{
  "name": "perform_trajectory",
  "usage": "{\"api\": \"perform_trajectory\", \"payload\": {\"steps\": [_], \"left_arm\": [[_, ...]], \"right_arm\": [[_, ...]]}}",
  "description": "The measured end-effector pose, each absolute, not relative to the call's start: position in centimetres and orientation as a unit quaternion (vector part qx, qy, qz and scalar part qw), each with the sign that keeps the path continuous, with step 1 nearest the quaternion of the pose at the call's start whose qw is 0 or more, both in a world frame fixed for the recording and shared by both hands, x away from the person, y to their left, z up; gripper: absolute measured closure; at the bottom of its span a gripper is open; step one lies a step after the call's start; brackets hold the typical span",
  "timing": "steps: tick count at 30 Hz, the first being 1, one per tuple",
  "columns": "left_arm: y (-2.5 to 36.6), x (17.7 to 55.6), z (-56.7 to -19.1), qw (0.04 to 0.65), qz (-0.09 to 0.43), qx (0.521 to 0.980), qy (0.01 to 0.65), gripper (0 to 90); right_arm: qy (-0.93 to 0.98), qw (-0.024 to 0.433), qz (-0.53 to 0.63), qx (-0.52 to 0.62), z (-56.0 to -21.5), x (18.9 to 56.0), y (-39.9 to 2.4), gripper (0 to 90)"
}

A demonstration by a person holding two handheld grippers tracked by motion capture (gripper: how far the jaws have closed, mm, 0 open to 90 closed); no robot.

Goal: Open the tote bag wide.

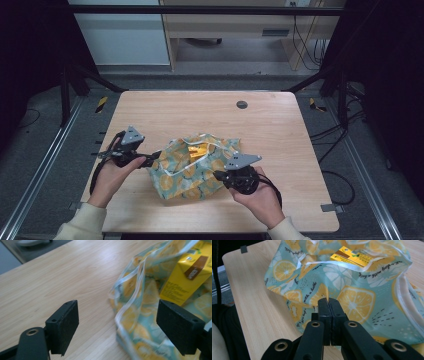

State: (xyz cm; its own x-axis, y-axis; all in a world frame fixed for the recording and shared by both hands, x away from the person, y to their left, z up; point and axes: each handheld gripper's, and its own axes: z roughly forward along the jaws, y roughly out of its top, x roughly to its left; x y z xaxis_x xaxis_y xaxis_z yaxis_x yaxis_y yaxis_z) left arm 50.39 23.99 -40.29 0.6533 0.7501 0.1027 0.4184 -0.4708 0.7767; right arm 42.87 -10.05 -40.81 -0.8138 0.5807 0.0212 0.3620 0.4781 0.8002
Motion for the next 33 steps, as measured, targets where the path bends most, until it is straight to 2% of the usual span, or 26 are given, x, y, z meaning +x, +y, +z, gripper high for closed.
{"api": "perform_trajectory", "payload": {"steps": [6, 10, 11, 12, 13, 15, 17, 19, 21, 29, 33], "left_arm": [[21.0, 51.3, -40.7, 0.353, 0.211, 0.853, 0.321, 22.6], [19.4, 52.2, -41.7, 0.327, 0.209, 0.869, 0.307, 31.2], [19.2, 52.3, -41.8, 0.323, 0.209, 0.87, 0.307, 35.4], [19.0, 52.5, -42.0, 0.319, 0.207, 0.874, 0.303, 44.6], [18.8, 52.7, -42.2, 0.312, 0.205, 0.879, 0.297, 44.6], [18.4, 53.1, -42.7, 0.298, 0.207, 0.886, 0.29, 51.9], [18.2, 53.3, -42.9, 0.295, 0.2, 0.888, 0.289, 65.7], [18.2, 53.1, -42.6, 0.299, 0.195, 0.889, 0.286, 78.9], [18.6, 52.5, -41.8, 0.336, 0.181, 0.877, 0.291, 88.1], [20.2, 48.2, -38.5, 0.405, 0.185, 0.851, 0.279, 90.0], [21.2, 46.3, -38.4, 0.428, 0.148, 0.848, 0.275, 90.0]], "right_arm": [[0.849, 0.125, 0.43, 0.279, -41.2, 43.0, -10.0, 89.3], [0.849, 0.124, 0.431, 0.279, -41.3, 43.0, -10.0, 89.2], [0.849, 0.123, 0.431, 0.28, -41.3, 43.0, -10.1, 89.1], [0.849, 0.123, 0.431, 0.281, -41.4, 43.0, -10.1, 89.1], [0.849, 0.123, 0.431, 0.281, -41.4, 43.0, -10.1, 89.1], [0.848, 0.123, 0.432, 0.281, -41.4, 43.1, -10.2, 89.0], [0.848, 0.123, 0.431, 0.283, -41.5, 43.1, -10.2, 88.9], [0.847, 0.123, 0.431, 0.285, -41.6, 43.2, -10.3, 88.9], [0.847, 0.124, 0.43, 0.287, -41.7, 43.1, -10.4, 88.6], [0.845, 0.124, 0.423, 0.302, -42.9, 42.8, -11.1, 87.9], [0.847, 0.128, 0.413, 0.308, -43.4, 42.7, -11.1, 84.5]]}}
